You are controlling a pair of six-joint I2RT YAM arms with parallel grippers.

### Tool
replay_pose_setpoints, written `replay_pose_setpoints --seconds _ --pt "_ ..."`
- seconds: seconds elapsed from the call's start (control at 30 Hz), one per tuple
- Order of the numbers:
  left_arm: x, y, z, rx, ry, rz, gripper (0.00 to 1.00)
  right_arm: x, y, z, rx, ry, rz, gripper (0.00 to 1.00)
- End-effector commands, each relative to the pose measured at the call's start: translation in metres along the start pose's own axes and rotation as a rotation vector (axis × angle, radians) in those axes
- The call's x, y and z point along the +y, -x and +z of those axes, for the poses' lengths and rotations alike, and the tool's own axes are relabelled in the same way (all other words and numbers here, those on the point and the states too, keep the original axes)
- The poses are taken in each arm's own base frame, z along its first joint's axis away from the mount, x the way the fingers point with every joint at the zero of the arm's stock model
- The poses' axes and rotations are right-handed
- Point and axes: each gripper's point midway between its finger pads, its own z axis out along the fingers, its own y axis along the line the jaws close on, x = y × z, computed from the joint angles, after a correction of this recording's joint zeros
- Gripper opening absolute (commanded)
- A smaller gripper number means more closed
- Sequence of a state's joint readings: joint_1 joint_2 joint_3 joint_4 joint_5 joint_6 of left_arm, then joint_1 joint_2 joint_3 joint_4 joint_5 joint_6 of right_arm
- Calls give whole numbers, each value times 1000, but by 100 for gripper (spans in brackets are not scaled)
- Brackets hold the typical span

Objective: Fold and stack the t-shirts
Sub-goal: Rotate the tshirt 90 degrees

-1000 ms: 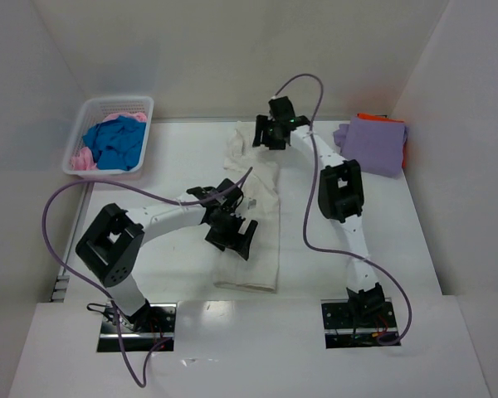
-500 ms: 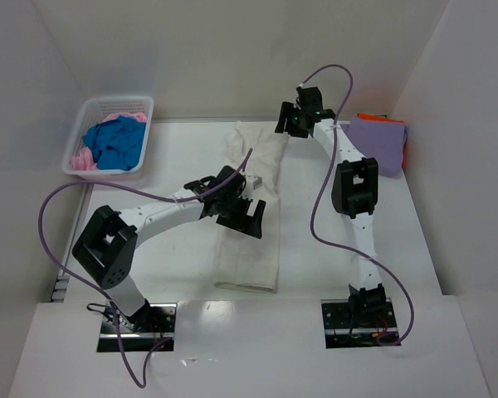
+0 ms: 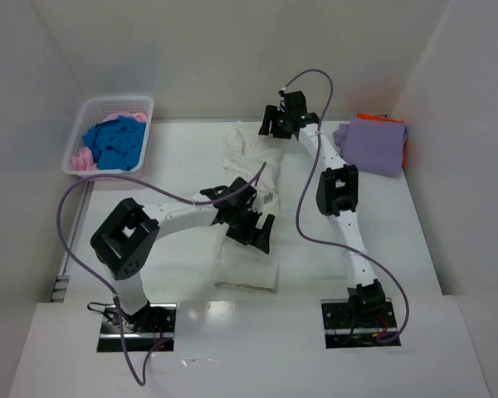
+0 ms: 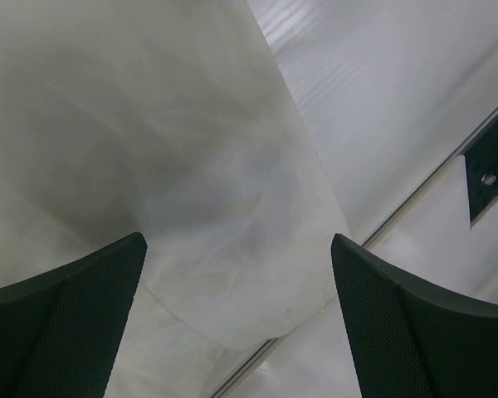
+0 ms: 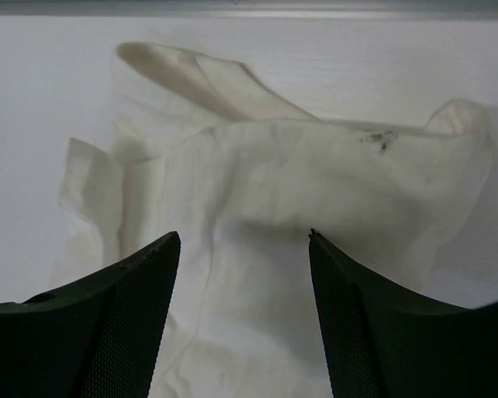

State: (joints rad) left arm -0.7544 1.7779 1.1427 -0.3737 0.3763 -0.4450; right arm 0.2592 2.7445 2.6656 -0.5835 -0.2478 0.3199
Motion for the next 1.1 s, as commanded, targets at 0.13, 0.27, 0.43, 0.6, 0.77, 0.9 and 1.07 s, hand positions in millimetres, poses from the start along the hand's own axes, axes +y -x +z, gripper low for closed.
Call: replay_pose_setpoints --seconds 0.13,0.27,0.43,0.6,0.77,0.9,1.07 --pt "-12 -25 12 98 -88 -3 100 -15 -28 15 67 -34 8 70" --pt "-15 -44 16 164 -121 -30 100 -23 -43 27 94 -44 15 70" --pt "-29 -68 29 270 -171 -10 100 -25 -37 33 62 -46 7 71" --pt "-33 -87 42 377 -190 -4 100 -27 -25 37 5 -56 7 73" --pt "-33 -88 43 390 -186 -15 100 -31 -9 33 -34 -45 28 73" --pt "-36 -78 33 336 -157 -9 100 -21 4 20 -46 -28 15 73" --pt "-46 -26 8 160 -94 76 100 5 76 -39 -180 32 20 80"
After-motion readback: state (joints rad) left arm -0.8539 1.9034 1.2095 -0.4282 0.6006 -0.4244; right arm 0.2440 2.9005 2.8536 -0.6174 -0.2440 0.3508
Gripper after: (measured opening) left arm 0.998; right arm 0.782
